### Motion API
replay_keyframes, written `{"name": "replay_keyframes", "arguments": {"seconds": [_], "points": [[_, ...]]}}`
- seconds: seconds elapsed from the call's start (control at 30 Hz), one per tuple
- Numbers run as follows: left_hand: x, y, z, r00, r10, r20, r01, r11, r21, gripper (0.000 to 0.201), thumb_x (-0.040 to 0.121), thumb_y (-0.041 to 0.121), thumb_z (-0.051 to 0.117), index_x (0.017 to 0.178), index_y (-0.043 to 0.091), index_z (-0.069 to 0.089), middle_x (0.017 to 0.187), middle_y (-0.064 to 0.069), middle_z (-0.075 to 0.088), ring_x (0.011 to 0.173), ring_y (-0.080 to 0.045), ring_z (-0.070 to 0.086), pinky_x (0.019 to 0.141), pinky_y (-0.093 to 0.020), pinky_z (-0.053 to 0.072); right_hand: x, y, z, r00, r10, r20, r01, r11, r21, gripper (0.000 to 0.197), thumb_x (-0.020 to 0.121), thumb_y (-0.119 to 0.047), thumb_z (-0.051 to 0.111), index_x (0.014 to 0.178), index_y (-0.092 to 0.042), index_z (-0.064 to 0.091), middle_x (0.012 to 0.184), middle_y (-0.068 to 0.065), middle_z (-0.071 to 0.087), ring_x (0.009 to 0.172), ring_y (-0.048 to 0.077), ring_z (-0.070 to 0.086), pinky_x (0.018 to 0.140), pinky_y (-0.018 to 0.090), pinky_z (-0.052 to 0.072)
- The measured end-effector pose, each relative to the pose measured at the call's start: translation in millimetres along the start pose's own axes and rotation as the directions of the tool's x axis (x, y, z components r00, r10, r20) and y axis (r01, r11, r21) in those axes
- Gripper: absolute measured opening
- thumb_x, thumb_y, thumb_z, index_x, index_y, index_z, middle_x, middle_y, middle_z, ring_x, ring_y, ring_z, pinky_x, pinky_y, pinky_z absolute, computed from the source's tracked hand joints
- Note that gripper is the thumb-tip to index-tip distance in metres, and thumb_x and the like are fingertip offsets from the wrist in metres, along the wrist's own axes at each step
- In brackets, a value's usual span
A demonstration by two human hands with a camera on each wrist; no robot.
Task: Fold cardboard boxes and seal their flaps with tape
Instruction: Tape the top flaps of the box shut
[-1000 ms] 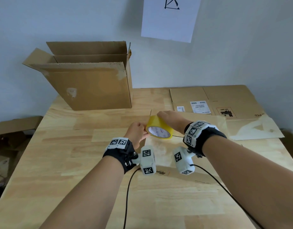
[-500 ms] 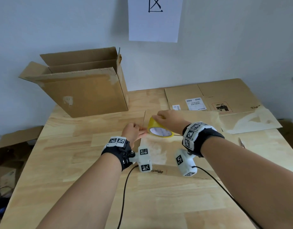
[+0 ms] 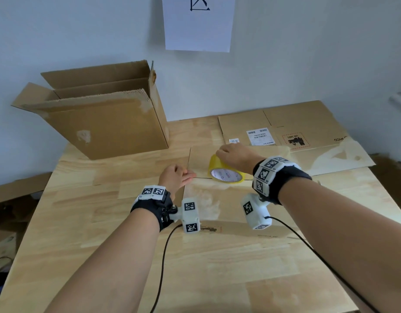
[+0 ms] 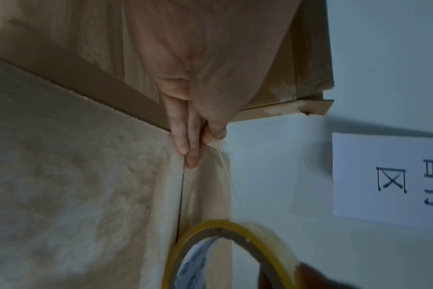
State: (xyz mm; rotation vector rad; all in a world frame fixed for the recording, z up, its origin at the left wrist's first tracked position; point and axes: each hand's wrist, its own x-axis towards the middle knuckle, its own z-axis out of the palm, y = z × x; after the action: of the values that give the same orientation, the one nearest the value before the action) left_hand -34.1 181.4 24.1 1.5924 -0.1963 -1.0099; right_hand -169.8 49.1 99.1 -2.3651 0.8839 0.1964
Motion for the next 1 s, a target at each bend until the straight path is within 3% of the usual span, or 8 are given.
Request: {"name": "replay_keyframes", "arguments": {"seconds": [0.1,0.2,0.43,0.57,0.7,0.77,0.9,1.0], "points": [[1,-1,1,0.999,0.028,-0.032,-0.028,0.999,0.026,0.026,0.103,0.011,0.033,0.080,0.006,0.043,0.105,-0.022,0.062,0.093,-0.025,0.066,0.080,-0.024,0.050,-6,7,1,0.999,0.016,-0.051,-0.013,0.998,0.054,0.031,0.096,-0.036,0.040,0.077,-0.015,0.052,0.069,-0.003,0.045,0.071,0.017,0.044,0.052,0.024,0.027],[1,-3,2,0.998,0.043,-0.045,-0.041,0.998,0.045,0.028,0.104,0.013,0.032,0.078,0.007,0.042,0.104,-0.022,0.063,0.091,-0.025,0.066,0.078,-0.024,0.051,-3,6,6,0.998,0.002,-0.061,-0.005,0.998,-0.057,0.033,0.094,-0.046,0.044,0.086,-0.018,0.060,0.069,-0.006,0.047,0.071,0.015,0.047,0.050,0.023,0.027],[1,-2,0,0.999,0.042,-0.017,-0.041,0.996,0.079,0.024,0.102,0.017,0.037,0.082,0.007,0.046,0.106,-0.017,0.066,0.093,-0.018,0.068,0.073,-0.021,0.053,-4,10,2,0.994,0.086,-0.066,-0.100,0.965,-0.242,0.033,0.084,-0.040,0.053,0.070,-0.011,0.057,0.067,0.000,0.048,0.068,0.022,0.052,0.053,0.023,0.034],[1,-1,-2,1.000,0.021,0.009,-0.021,0.997,0.071,0.023,0.103,0.015,0.034,0.087,0.005,0.047,0.110,-0.018,0.064,0.095,-0.019,0.067,0.073,-0.021,0.052,-6,9,1,0.994,0.093,-0.050,-0.104,0.948,-0.301,0.043,0.090,-0.048,0.044,0.078,-0.010,0.062,0.077,0.004,0.057,0.074,0.024,0.058,0.060,0.026,0.041],[3,0,-6,0.996,-0.065,0.066,0.061,0.996,0.062,0.026,0.103,0.012,0.029,0.107,-0.001,0.051,0.121,-0.015,0.062,0.094,-0.012,0.064,0.071,-0.022,0.050,-4,6,1,0.992,0.123,-0.033,-0.127,0.966,-0.224,0.039,0.090,-0.036,0.034,0.061,-0.011,0.040,0.066,0.003,0.045,0.062,0.022,0.045,0.053,0.026,0.031],[3,-2,-6,0.998,-0.046,0.050,0.043,0.997,0.061,0.024,0.104,0.015,0.030,0.100,0.001,0.049,0.120,-0.017,0.063,0.093,-0.011,0.065,0.071,-0.020,0.051,-4,10,2,0.994,0.102,-0.031,-0.106,0.977,-0.186,0.035,0.090,-0.035,0.039,0.064,-0.011,0.045,0.068,0.002,0.047,0.067,0.021,0.047,0.054,0.025,0.032],[0,-3,0,1.000,0.006,-0.027,-0.004,0.998,0.057,0.024,0.104,0.018,0.032,0.088,0.005,0.045,0.106,-0.018,0.065,0.091,-0.020,0.068,0.068,-0.019,0.054,-5,22,10,0.993,0.082,-0.089,-0.087,0.995,-0.048,0.039,0.088,-0.052,0.048,0.077,-0.017,0.062,0.070,-0.005,0.052,0.074,0.017,0.053,0.059,0.026,0.038],[-2,0,3,0.997,0.010,-0.072,-0.003,0.995,0.101,0.023,0.103,0.019,0.034,0.091,0.004,0.047,0.099,-0.017,0.065,0.086,-0.022,0.068,0.071,-0.023,0.055,-9,25,18,0.984,0.119,-0.131,-0.123,0.992,-0.019,0.037,0.087,-0.053,0.049,0.090,-0.021,0.067,0.079,-0.005,0.058,0.082,0.020,0.059,0.066,0.027,0.045]]}}
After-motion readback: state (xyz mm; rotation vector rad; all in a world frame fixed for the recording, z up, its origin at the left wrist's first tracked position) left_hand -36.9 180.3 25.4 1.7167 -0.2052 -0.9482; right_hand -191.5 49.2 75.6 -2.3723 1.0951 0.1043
